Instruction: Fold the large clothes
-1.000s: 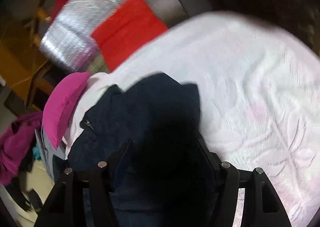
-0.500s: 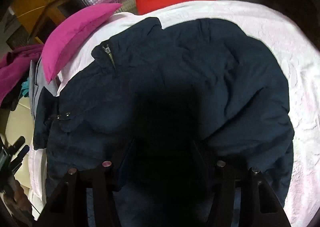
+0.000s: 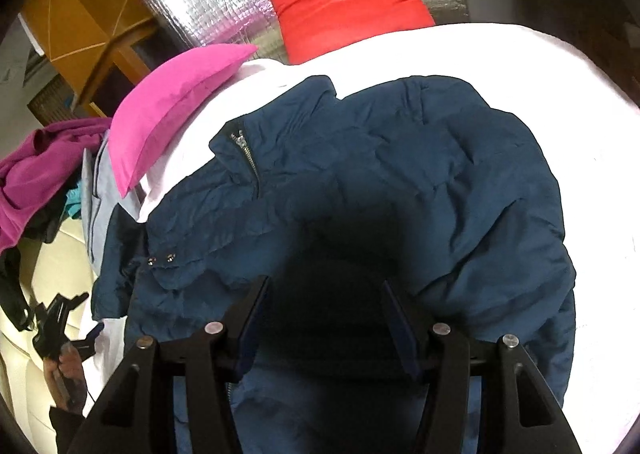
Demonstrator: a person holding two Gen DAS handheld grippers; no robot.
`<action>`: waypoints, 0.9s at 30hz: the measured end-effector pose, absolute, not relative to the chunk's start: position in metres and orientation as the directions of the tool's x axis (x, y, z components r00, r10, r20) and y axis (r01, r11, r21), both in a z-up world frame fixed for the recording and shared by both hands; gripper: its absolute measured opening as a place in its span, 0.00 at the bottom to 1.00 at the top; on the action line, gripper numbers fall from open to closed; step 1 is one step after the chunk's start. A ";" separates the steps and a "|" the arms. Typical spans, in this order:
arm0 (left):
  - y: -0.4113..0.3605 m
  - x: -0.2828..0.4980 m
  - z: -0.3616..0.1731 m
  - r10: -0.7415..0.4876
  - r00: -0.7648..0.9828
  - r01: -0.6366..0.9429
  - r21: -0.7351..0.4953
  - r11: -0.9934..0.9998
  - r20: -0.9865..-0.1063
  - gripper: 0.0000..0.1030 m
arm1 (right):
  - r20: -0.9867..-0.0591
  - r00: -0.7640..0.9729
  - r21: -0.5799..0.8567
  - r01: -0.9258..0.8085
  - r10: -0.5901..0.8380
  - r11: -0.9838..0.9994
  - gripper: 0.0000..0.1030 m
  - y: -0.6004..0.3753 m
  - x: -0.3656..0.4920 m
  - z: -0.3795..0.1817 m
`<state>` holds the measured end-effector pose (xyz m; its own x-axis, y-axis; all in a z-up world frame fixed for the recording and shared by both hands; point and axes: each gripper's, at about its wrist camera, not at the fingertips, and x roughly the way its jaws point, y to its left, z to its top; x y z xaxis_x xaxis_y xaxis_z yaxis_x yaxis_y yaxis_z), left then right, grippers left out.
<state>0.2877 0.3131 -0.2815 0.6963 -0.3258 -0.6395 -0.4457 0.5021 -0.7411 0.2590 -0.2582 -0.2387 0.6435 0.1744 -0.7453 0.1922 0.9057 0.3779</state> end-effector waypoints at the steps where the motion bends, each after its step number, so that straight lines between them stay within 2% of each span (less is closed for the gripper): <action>1: 0.317 0.291 -0.286 -0.326 0.713 -0.440 -0.758 0.482 -0.621 0.74 | -0.745 0.645 0.375 0.193 0.171 0.907 0.59 -0.258 0.258 -0.239; 6: 0.325 0.305 -0.294 -0.320 0.746 -0.437 -0.792 0.427 -0.584 0.71 | -0.743 0.651 0.378 0.213 0.158 0.901 0.59 -0.263 0.256 -0.240; 8: 0.325 0.311 -0.293 -0.301 0.742 -0.442 -0.775 0.451 -0.598 0.59 | -0.742 0.652 0.382 0.221 0.155 0.898 0.59 -0.266 0.256 -0.240; 10: 0.323 0.318 -0.295 -0.276 0.724 -0.460 -0.741 0.489 -0.632 0.33 | -0.738 0.658 0.385 0.229 0.149 0.894 0.59 -0.268 0.256 -0.239; 13: 0.326 0.316 -0.295 -0.251 0.727 -0.467 -0.728 0.502 -0.639 0.16 | -0.727 0.672 0.395 0.237 0.144 0.888 0.59 -0.272 0.253 -0.235; 15: 0.319 0.317 -0.279 -0.210 0.737 -0.457 -0.703 0.544 -0.642 0.11 | -0.718 0.682 0.401 0.242 0.139 0.884 0.59 -0.276 0.251 -0.231; 17: 0.305 0.317 -0.253 -0.172 0.755 -0.419 -0.667 0.616 -0.633 0.09 | -0.709 0.693 0.407 0.246 0.134 0.880 0.59 -0.279 0.248 -0.227; 21: 0.252 0.305 -0.180 -0.156 0.830 -0.243 -0.599 0.763 -0.536 0.08 | -0.684 0.719 0.433 0.264 0.123 0.862 0.59 -0.291 0.239 -0.219; 27: 0.142 0.273 -0.099 -0.261 0.892 0.069 -0.460 0.885 -0.370 0.07 | -0.657 0.744 0.491 0.302 0.120 0.817 0.59 -0.317 0.224 -0.214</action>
<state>0.2727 0.1421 -0.0993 0.8916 -0.2614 -0.3698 0.0686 0.8851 -0.4604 0.2242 -0.3170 -0.2139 0.7443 0.1199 -0.6570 0.3017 0.8173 0.4909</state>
